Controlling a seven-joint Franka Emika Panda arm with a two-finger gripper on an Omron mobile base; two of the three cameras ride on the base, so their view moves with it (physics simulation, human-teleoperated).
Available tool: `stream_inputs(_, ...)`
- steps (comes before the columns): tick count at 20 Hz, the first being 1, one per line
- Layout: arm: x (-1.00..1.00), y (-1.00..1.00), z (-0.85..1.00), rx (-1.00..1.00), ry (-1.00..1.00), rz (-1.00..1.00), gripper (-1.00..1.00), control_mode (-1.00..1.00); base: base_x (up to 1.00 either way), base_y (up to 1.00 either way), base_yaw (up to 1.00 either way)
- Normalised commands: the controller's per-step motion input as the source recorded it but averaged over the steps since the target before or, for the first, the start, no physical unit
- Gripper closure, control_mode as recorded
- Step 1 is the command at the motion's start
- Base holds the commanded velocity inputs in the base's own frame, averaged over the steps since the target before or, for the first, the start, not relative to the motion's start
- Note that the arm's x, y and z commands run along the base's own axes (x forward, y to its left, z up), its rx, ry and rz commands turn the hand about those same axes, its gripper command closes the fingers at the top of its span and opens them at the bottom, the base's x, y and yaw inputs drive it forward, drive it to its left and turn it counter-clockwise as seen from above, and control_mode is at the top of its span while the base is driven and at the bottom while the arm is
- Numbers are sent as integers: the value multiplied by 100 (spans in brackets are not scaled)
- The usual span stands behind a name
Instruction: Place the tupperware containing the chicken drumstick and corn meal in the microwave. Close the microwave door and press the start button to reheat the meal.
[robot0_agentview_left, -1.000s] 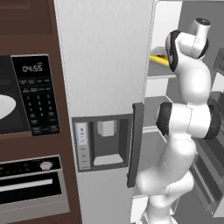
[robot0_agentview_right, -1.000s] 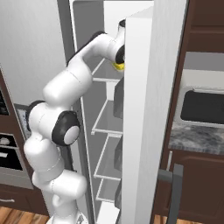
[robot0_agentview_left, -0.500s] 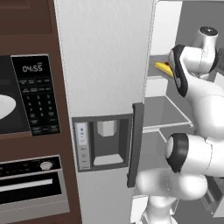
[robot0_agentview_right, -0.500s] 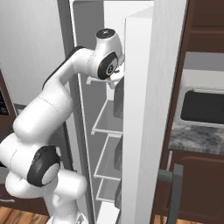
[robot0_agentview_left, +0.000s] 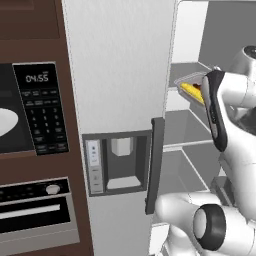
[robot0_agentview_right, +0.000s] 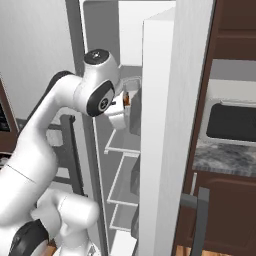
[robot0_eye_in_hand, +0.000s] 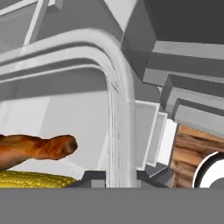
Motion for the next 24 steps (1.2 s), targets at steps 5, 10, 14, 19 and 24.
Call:
stream_inputs(5,-100,38,-28,0,-27,1,100,-100,0,0,0)
stream_inputs(10,-82,11,0,1,-24,9,100,-100,0,0,0)
stream_inputs(14,-28,16,0,0,0,2,100,-100,0,0,0)
stream_inputs(19,-1,0,0,0,2,0,100,-100,0,0,0)
stream_inputs(24,0,0,0,0,0,0,100,100,-79,1,15)
